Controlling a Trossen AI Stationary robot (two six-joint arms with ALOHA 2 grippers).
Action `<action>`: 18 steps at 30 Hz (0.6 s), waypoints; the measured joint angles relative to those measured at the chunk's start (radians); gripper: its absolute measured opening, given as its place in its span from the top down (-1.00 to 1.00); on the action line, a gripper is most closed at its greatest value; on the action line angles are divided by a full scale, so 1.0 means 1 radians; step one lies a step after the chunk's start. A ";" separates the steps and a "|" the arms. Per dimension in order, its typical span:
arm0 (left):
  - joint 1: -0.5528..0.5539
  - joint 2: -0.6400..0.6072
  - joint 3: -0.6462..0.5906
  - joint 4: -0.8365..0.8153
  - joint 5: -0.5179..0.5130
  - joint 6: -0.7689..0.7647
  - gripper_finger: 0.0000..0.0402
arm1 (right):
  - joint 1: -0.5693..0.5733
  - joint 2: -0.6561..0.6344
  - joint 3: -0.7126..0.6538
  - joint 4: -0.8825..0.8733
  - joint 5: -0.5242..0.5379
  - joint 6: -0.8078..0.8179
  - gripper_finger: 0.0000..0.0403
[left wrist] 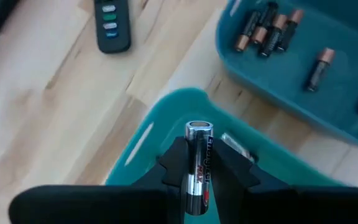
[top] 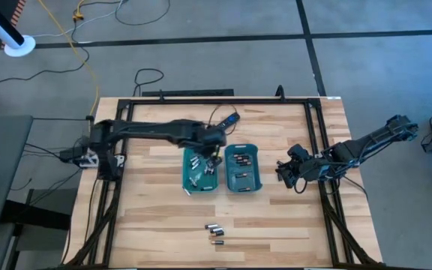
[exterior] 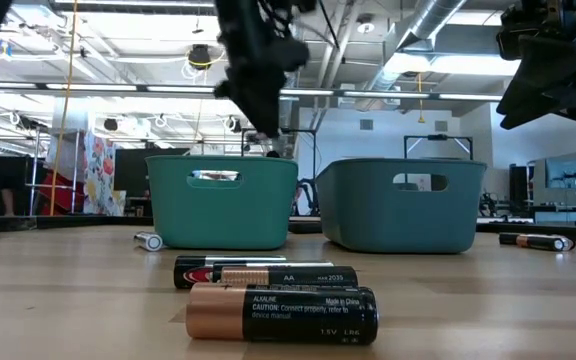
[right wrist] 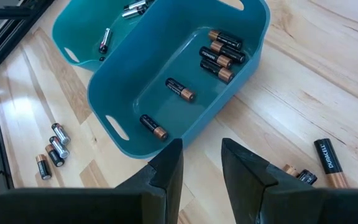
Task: Sort batteries
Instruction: Put the silver and black battery into the green bin
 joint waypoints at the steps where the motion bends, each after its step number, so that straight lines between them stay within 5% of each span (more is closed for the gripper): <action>1: 0.011 0.024 0.012 0.001 0.017 -0.011 0.80 | 0.000 0.000 0.000 0.000 0.000 -0.001 0.37; 8: 0.050 0.133 0.025 -0.018 0.139 -0.138 0.80 | 0.000 0.000 0.000 0.000 0.000 -0.011 0.37; 18: -0.024 0.149 -0.014 -0.066 0.093 -0.303 0.80 | 0.002 0.000 0.000 -0.001 0.000 -0.058 0.37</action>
